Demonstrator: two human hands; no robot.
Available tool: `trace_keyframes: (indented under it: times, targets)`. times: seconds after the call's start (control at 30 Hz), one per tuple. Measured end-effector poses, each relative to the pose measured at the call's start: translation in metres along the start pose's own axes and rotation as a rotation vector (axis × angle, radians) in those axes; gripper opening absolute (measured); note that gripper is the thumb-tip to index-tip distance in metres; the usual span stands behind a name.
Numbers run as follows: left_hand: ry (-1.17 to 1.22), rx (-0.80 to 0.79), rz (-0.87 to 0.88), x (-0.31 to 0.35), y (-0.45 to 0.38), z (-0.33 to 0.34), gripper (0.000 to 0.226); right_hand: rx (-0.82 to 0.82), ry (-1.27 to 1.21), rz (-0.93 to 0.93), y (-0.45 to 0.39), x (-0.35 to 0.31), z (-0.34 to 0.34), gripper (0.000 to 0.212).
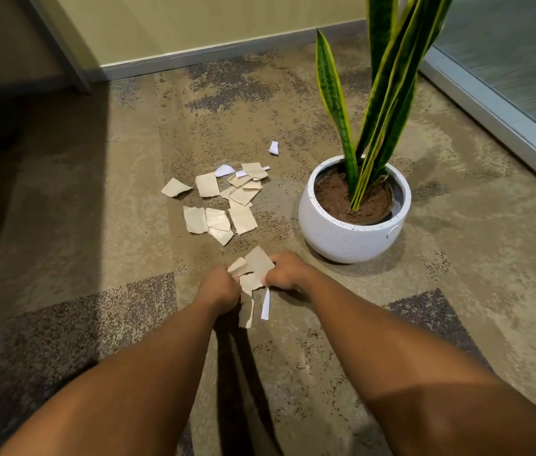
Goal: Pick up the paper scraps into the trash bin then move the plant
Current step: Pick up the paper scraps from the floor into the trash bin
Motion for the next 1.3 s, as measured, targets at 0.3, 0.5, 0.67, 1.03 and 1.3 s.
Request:
trace_keyframes:
  times: [0.3,0.5,0.67,1.03,1.3]
  targets:
    - [-0.122,-0.231,0.151,0.008,0.017,0.022,0.109,-0.165,0.220,-0.122,0.013,-0.015,0.021,0.045]
    - [-0.250,-0.209,0.157,0.005,0.032,0.029,0.128,-0.045,0.330,-0.165,0.024,-0.018,0.019,0.053]
    - [-0.272,-0.225,0.118,0.004,0.040,0.032,0.095,-0.023,0.376,-0.142,0.033,-0.012,0.024,0.039]
    - [-0.216,-0.263,0.022,-0.005,0.040,0.031,0.061,0.026,0.248,-0.055,0.039,0.013,0.019,0.035]
    - [-0.078,-0.240,-0.029,-0.006,0.042,0.024,0.020,0.033,0.144,-0.098,0.048,0.017,0.011,0.063]
Point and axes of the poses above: each hand's wrist, its own y-axis away from the middle knuckle, its own z-axis out of the palm, x = y × z, the point moved 10 cm from there along -y, towards the middle knuckle, and after that the axes turned 13 degrees about -z, right-handed, at the moved point
